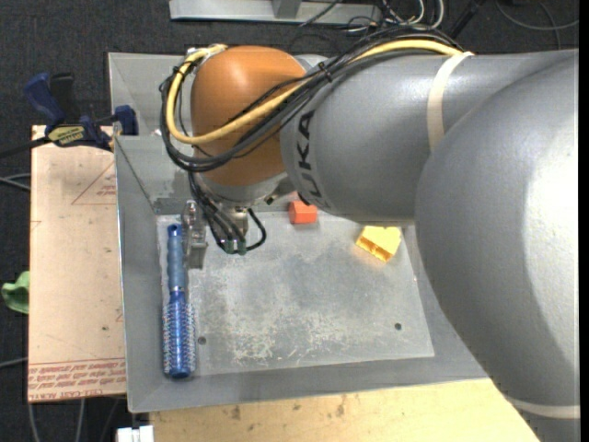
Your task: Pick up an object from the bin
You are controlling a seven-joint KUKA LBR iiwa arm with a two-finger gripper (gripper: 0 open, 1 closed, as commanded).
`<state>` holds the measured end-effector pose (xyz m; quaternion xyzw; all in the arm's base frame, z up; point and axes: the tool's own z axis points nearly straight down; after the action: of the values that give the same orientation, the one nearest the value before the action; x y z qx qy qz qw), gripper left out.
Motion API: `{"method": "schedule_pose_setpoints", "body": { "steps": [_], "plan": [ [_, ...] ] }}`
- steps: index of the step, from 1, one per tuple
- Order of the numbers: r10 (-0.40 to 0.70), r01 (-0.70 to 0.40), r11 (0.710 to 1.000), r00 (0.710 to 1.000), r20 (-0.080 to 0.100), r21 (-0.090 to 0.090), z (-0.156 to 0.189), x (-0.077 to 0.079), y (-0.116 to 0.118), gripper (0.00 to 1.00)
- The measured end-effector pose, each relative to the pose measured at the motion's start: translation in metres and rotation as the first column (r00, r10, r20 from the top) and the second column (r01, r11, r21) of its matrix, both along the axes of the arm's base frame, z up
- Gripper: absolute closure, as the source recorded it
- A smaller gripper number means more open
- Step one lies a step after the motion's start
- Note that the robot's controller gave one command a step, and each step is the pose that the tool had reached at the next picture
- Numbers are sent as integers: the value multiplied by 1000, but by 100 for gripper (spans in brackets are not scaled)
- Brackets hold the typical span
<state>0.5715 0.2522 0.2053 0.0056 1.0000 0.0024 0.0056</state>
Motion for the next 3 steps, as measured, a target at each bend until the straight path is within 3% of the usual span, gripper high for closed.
{"method": "schedule_pose_setpoints", "body": {
  "steps": [1, 2, 3],
  "plan": [
    [2, -2, 1000, 1000, -8, -4, -4, -3, 0, 0],
    [315, -316, 949, 949, -14, -4, -119, -37, -7, 0],
    [637, -637, 771, 771, -7, -5, -135, -74, -3, 0]
  ]
}}
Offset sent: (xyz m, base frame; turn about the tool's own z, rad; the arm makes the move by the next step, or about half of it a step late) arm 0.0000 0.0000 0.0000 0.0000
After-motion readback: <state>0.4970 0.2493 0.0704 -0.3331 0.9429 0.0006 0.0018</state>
